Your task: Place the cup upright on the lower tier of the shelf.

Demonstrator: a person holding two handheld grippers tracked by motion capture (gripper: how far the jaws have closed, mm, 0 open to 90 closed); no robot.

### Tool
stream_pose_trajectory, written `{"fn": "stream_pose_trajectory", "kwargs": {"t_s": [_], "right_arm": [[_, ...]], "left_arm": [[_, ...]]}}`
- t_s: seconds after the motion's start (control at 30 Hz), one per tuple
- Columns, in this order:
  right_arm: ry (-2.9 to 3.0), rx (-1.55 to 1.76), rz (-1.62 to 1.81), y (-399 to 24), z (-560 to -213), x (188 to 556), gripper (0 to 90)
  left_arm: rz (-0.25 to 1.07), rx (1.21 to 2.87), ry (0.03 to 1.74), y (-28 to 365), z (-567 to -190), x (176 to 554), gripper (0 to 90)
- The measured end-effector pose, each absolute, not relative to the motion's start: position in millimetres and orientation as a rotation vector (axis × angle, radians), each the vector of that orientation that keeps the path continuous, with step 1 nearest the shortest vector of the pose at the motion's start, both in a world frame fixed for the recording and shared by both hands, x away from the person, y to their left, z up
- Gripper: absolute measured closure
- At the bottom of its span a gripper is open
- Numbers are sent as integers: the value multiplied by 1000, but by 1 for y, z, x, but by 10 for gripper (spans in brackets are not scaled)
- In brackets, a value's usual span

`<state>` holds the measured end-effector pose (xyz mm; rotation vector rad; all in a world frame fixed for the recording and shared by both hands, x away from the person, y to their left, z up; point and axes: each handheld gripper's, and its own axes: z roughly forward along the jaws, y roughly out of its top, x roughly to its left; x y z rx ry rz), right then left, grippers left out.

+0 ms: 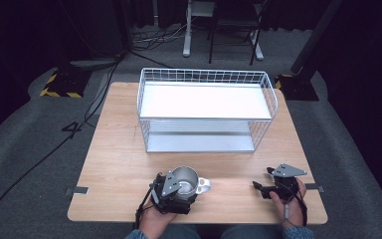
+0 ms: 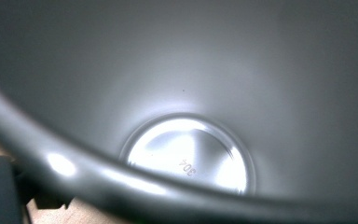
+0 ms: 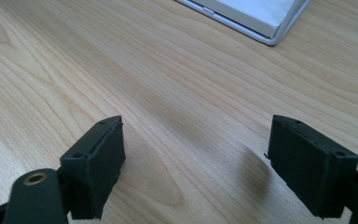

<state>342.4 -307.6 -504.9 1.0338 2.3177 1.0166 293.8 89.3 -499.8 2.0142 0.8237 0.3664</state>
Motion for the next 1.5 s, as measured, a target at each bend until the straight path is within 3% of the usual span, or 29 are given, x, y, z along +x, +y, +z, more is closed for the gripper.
{"fn": "stream_pose_trajectory", "kwargs": {"t_s": [0.6,1.5], "right_arm": [[2318,1033,1016,-308,-505,342,189],[2312,1025,1011,-307,-505,342,189]], "left_arm": [[383,2015,829,89,-497,292,89],[397,2005,819,92,-453,319,88]]}}
